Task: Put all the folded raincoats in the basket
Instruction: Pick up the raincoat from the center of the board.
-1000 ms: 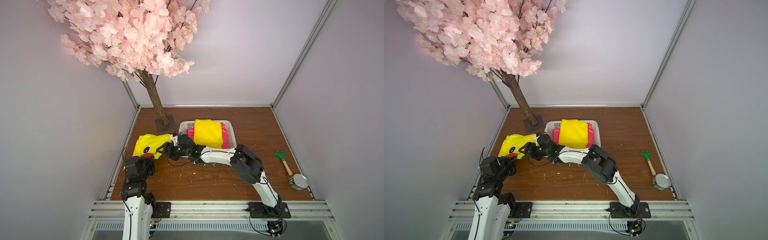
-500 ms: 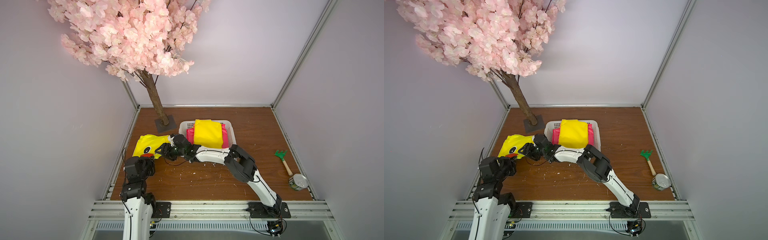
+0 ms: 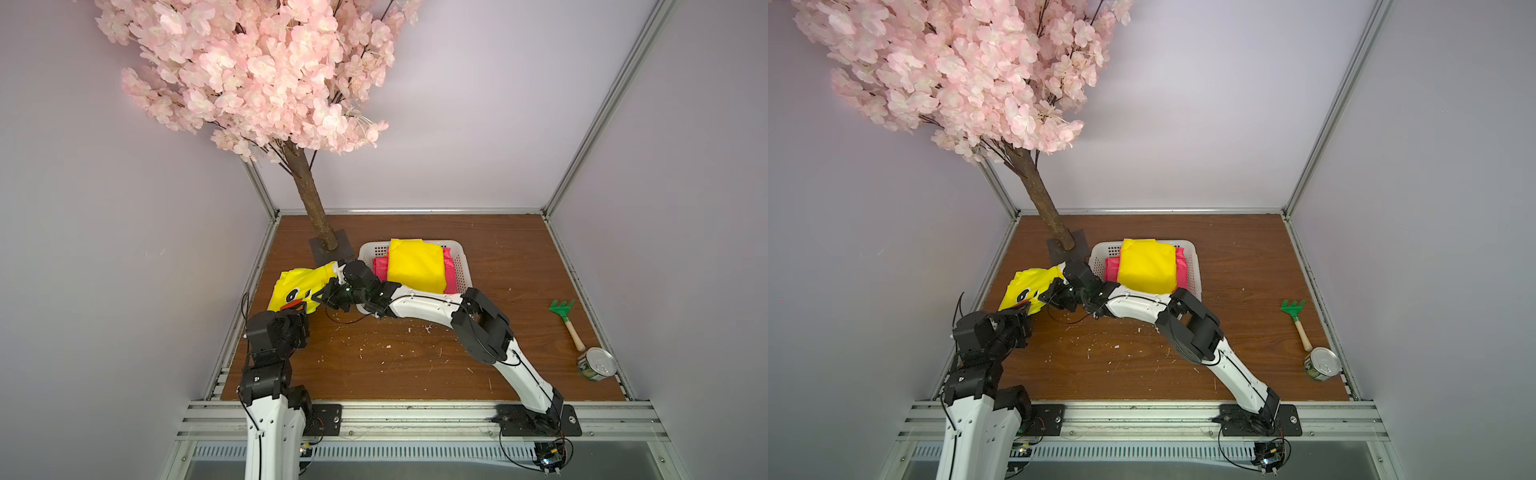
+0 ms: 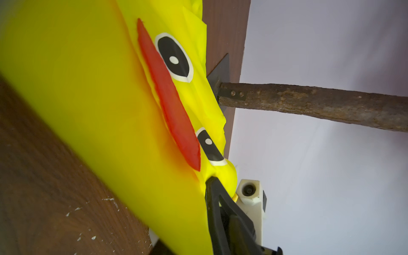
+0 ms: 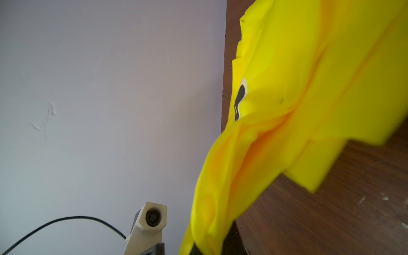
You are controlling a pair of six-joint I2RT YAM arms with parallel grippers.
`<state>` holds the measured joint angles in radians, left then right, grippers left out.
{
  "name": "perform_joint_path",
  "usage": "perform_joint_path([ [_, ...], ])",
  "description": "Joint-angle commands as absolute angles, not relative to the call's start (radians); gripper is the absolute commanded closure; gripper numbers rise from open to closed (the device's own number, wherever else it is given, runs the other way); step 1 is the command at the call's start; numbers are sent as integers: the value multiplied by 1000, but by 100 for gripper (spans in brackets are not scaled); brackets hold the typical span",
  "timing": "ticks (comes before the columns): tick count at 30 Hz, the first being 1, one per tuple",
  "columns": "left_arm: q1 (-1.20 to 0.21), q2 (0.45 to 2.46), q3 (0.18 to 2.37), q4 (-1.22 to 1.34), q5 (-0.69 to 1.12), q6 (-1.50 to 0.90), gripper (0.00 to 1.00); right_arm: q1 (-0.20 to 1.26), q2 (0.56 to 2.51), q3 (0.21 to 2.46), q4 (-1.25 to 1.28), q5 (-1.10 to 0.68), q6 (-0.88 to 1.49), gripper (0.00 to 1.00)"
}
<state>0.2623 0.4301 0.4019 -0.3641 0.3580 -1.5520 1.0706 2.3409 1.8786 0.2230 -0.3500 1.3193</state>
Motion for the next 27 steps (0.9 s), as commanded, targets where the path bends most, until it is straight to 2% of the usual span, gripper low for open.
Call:
perform_joint_path([
  [1,271,453,485,-343,359,-1499,22,1071,2329,2021,166,-380,1227,100],
  [5,273,517,585,-342,347,-1445,0,1053,2347,2175,44,-386,1146,100],
  [16,271,573,646,-266,355,-1453,0,962,2358,2428,-193,-453,999,100],
  [27,272,602,646,-239,353,-1435,1,857,2177,2341,-278,-528,878,100],
])
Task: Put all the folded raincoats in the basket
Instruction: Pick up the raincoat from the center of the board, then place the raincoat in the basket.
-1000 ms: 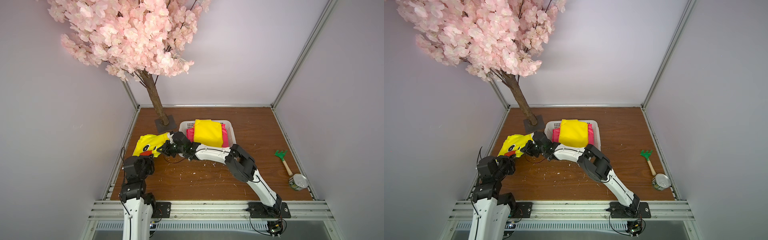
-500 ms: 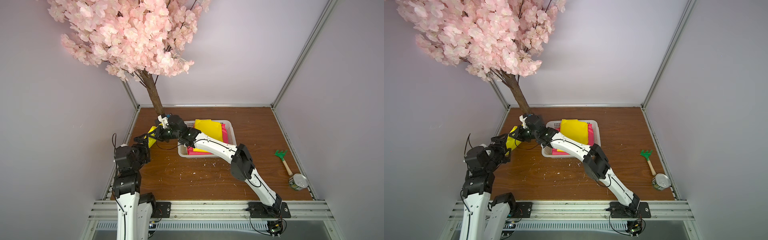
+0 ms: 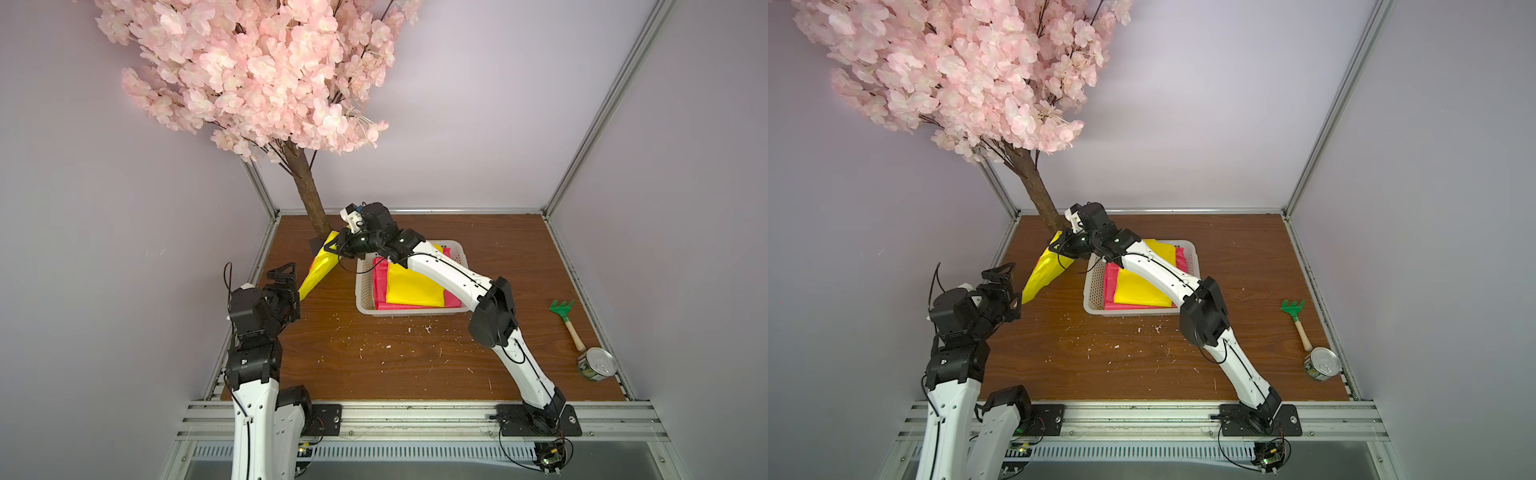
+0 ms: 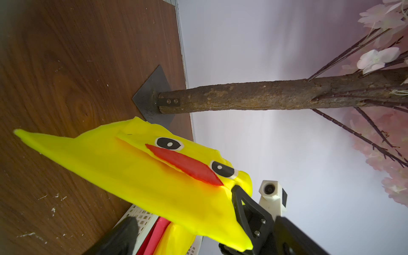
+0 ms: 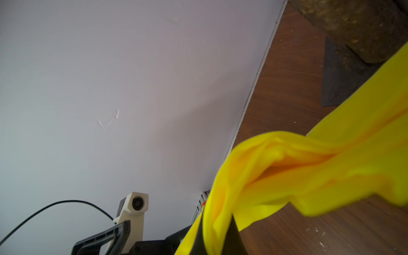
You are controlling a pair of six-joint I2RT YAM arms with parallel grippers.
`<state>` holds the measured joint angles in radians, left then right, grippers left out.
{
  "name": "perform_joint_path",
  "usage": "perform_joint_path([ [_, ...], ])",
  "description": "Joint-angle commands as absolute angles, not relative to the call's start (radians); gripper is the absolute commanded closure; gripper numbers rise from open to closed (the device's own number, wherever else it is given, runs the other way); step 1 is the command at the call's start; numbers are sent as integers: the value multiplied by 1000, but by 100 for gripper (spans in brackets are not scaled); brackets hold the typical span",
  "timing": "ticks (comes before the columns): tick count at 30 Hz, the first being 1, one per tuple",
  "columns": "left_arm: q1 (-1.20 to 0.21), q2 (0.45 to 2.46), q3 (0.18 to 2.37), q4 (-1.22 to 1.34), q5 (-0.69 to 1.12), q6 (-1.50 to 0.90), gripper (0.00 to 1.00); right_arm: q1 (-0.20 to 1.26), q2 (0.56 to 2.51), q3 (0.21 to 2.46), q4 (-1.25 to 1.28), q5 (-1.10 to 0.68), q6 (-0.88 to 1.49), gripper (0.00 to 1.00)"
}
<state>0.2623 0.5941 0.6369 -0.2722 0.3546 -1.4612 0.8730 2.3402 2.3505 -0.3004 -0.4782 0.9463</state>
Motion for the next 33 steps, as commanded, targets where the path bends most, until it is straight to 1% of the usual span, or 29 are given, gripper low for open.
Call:
perform_joint_path([
  [1,271,607,645,-236,353,-1429,0,849,2148,2313,-278,-536,867,100],
  [5,271,639,640,-218,360,-1411,0,817,2010,2136,-241,-545,839,100],
  [10,270,687,642,-182,380,-1387,1,755,1819,1825,-76,-561,894,100],
  [15,268,730,649,-144,393,-1387,0,698,1673,1564,39,-584,941,100],
  [18,243,765,658,-112,397,-1384,0,665,1594,1426,68,-598,946,100],
  [22,172,835,671,-50,394,-1376,1,616,1505,1248,100,-604,950,100],
  [27,115,913,693,18,425,-1363,0,554,1431,1104,35,-588,874,100],
  [33,21,1002,723,85,450,-1319,1,459,1421,998,-34,-539,784,100],
])
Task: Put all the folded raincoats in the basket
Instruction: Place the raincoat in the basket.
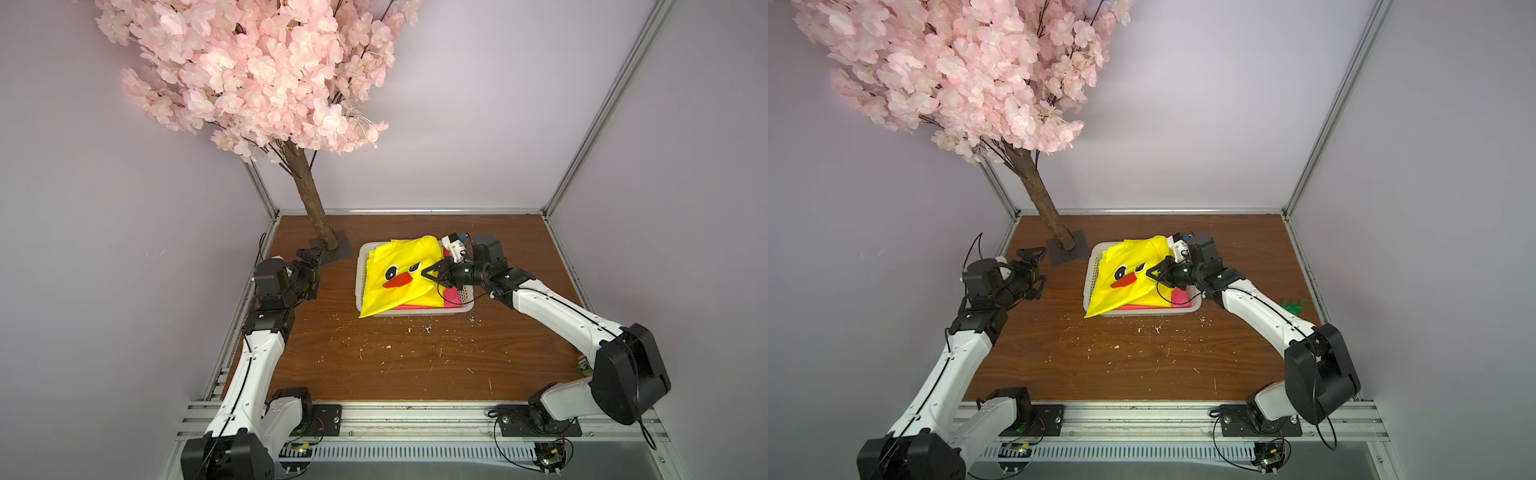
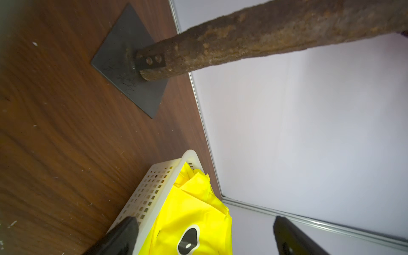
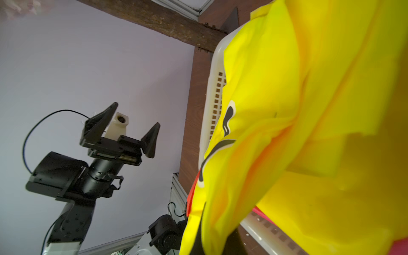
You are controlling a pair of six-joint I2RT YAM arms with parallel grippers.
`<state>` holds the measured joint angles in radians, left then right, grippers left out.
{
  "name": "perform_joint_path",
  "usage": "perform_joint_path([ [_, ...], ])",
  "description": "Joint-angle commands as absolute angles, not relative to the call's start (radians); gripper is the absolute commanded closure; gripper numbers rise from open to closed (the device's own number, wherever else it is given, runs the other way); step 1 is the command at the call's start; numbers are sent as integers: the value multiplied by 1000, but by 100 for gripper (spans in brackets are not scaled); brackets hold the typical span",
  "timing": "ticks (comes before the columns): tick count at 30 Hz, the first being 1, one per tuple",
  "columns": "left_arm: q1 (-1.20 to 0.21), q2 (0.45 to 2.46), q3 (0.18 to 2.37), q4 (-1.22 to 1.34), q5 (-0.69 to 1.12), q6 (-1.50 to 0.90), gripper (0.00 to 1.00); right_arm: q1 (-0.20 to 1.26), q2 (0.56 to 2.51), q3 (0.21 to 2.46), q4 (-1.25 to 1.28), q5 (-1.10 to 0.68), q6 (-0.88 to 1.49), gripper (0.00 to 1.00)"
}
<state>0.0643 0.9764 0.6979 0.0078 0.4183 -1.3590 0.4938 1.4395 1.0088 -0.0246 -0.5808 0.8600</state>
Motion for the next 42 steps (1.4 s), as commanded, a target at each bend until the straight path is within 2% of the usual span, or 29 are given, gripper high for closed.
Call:
perform_joint_path([
  [1,-1,1022,722,107,452,-1319,0,450,1429,991,-35,-537,775,100],
  [4,-66,1076,730,145,445,-1317,1,433,1455,985,-66,-501,742,95],
  [5,-89,1094,732,167,442,-1319,0,428,1466,983,-78,-492,729,88],
  [7,-129,1131,744,184,433,-1317,1,421,1477,979,-92,-485,713,68],
  [9,-164,1170,763,201,433,-1308,0,417,1472,979,-97,-479,697,51],
  [11,-197,1215,792,208,437,-1294,0,413,1454,996,-125,-459,678,40],
  [13,-231,1265,833,208,451,-1270,0,405,1430,1027,-163,-442,655,36],
  [21,-328,1409,975,170,491,-1207,0,390,1319,1121,-337,-324,577,34],
  [29,-386,1489,912,284,511,-1261,1,464,1375,1105,-276,-399,620,36],
  [36,-409,1561,858,370,522,-1286,0,560,1457,977,-126,-424,704,36],
  [42,-396,1661,857,425,520,-1264,1,571,1529,881,-6,-419,780,37],
])
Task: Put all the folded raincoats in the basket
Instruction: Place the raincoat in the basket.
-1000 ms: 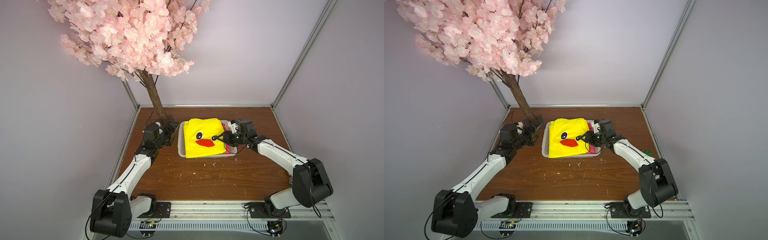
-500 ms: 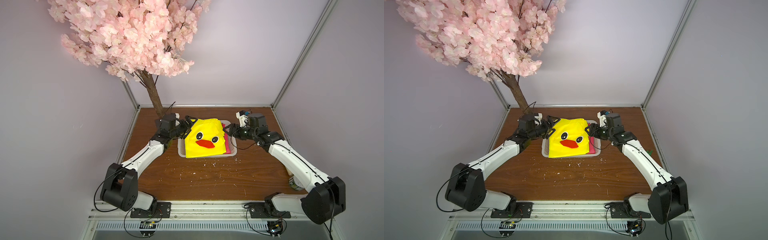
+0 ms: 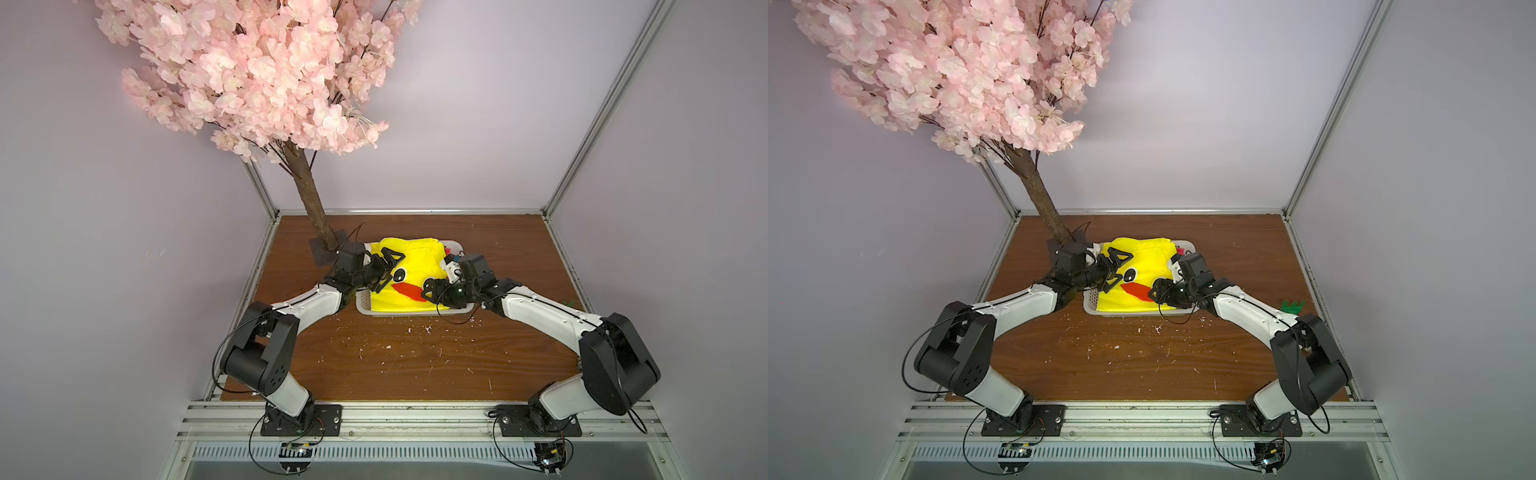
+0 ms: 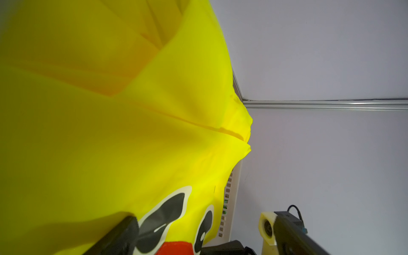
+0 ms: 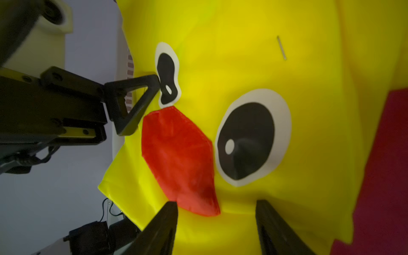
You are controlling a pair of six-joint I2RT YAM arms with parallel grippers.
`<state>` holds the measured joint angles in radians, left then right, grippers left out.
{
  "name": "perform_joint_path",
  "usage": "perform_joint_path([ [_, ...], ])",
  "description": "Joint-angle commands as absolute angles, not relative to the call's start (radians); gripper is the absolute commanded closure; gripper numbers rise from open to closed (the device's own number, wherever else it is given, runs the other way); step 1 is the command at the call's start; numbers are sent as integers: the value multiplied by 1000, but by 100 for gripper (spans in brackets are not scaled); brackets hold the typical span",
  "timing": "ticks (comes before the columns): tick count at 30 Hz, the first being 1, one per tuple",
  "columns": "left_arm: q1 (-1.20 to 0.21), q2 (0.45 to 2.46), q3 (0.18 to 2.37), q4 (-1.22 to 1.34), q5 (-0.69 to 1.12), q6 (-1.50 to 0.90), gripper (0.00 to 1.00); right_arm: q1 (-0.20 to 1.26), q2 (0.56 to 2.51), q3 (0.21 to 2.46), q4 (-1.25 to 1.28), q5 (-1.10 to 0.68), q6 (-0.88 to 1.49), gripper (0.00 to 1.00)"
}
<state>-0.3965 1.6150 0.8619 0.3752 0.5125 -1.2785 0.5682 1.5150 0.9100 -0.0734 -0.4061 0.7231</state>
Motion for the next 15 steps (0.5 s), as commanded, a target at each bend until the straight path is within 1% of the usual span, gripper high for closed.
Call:
perform_joint_path([
  [1,-393,1684,862,434,523,-1261,0,570,1537,875,1,-414,785,37],
  [6,-390,1748,872,453,520,-1249,0,568,1576,882,10,-391,804,37],
  [10,-387,1756,899,434,515,-1195,0,567,1585,911,9,-401,799,37],
  [15,-390,1679,1040,248,482,-1039,0,561,1557,1000,-72,-399,744,37],
])
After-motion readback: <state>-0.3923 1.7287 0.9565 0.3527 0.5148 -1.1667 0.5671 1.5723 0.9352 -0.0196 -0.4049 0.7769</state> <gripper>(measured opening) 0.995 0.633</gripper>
